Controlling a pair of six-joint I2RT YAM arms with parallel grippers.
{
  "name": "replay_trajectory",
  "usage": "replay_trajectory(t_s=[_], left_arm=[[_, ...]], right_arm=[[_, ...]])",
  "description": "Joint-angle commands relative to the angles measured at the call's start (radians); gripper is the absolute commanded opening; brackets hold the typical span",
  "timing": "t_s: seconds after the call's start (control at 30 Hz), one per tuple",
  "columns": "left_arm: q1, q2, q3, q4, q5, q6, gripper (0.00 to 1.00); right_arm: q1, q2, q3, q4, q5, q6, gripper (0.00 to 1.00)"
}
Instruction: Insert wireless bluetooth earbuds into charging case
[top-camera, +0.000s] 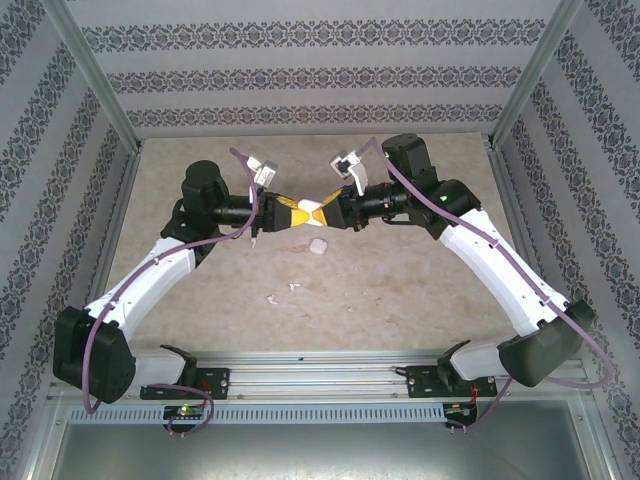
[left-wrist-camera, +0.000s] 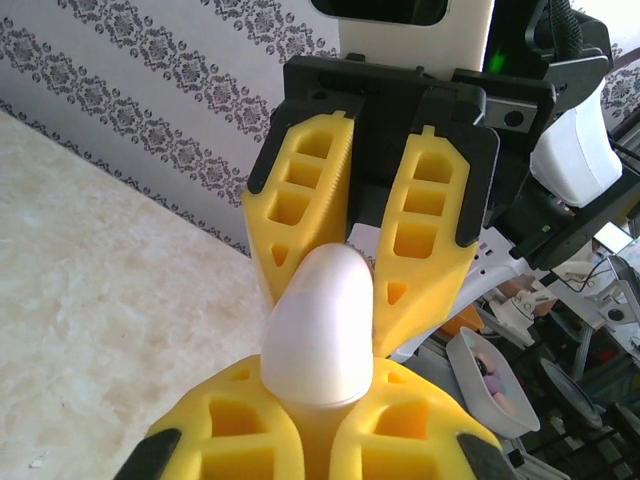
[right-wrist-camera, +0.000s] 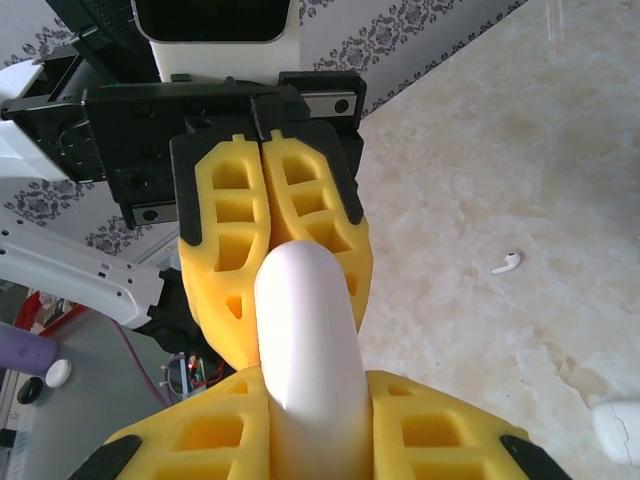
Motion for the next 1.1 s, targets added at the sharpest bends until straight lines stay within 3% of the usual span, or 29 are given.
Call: replay_trajectory(t_s=[0.0,0.17,0.43,0.63,0.77,0.9,1.07], left_arm=[[0.005,-0.024,-0.008,0.031,0.01,0.06,0.0],[0.005,-0.055,-0.081,0.178,-0.009,0.078,0.0],[0.005,-0.135,-0.183,0.147,-0.124,0.237,0.0],[0.005,-0.159,-0.233,0.14,-0.177,0.271,0.0],[0.006,-0.189,-0.302,0.183,-0.272,0.289,0.0],[0.015,-0.228,-0.369,0.167,-0.381,0.32,0.0],[0.044,-0.312,-0.445,0.098,-0.53,0.324,0.0]], right_arm=[[0.003,0.014,0.012,0.026,-0.062,0.001,0.16],[-0.007,0.055,0.034,-0.021,-0.091,-0.01,0.29],[-0.069,0.124,0.046,-0.012,-0.05,0.112,0.41],[-0.073,0.13,0.032,0.007,-0.035,0.174,0.51],[-0.062,0.095,-0.001,0.04,-0.006,0.234,0.58],[-0.04,0.046,-0.033,0.042,0.114,0.334,0.62],[0.007,0.002,-0.134,-0.001,0.381,0.466,0.62]])
